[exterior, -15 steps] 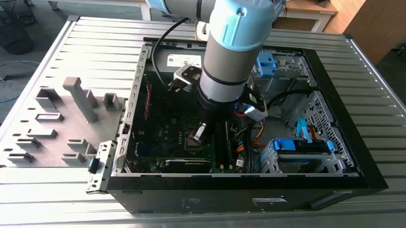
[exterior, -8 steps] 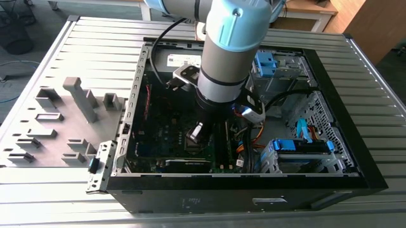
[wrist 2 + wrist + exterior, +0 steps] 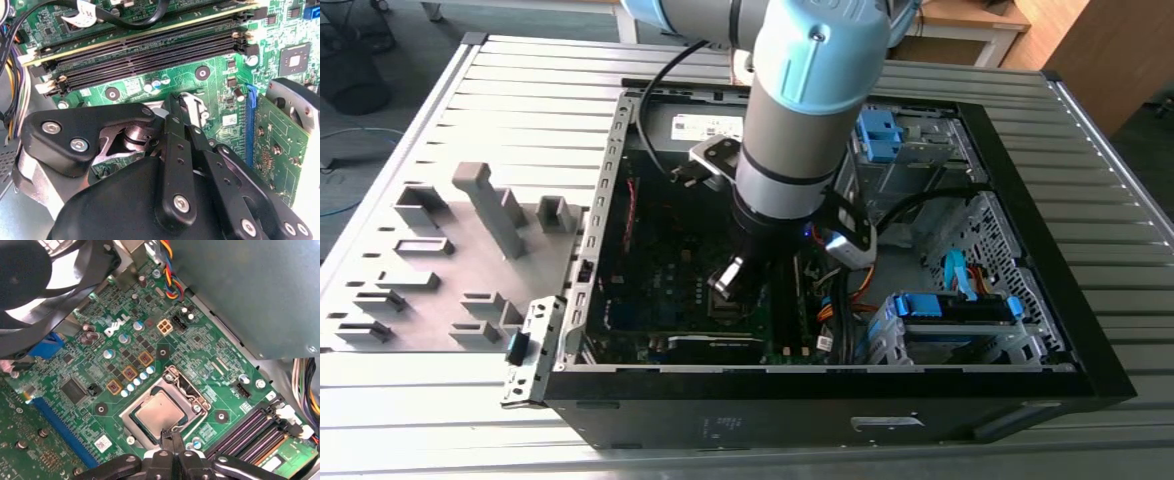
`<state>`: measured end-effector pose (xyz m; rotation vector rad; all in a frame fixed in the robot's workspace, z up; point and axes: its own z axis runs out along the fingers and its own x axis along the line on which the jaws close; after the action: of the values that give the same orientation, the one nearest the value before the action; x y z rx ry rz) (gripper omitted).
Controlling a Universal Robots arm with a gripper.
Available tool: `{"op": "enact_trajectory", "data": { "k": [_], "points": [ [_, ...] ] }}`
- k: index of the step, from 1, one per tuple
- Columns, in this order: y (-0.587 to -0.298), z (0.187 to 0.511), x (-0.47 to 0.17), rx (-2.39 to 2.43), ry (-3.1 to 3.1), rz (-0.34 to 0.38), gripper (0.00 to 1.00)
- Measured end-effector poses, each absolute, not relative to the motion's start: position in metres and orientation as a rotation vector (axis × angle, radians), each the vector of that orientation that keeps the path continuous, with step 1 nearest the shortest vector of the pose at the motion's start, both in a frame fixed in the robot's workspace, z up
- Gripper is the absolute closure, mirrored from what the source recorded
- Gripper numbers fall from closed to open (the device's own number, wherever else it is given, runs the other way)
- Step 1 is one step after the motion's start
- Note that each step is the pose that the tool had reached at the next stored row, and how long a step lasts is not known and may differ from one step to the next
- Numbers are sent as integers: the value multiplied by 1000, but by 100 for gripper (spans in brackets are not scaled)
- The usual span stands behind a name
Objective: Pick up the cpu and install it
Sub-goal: 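Install the first cpu locking lever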
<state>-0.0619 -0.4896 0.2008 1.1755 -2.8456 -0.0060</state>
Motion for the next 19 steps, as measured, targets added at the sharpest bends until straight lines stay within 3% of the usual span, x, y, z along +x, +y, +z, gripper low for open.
{"op": "enact_trajectory", "data": {
  "k": [19],
  "points": [
    [-493,190,-55,1076,-2884,-8,89]
  ]
}}
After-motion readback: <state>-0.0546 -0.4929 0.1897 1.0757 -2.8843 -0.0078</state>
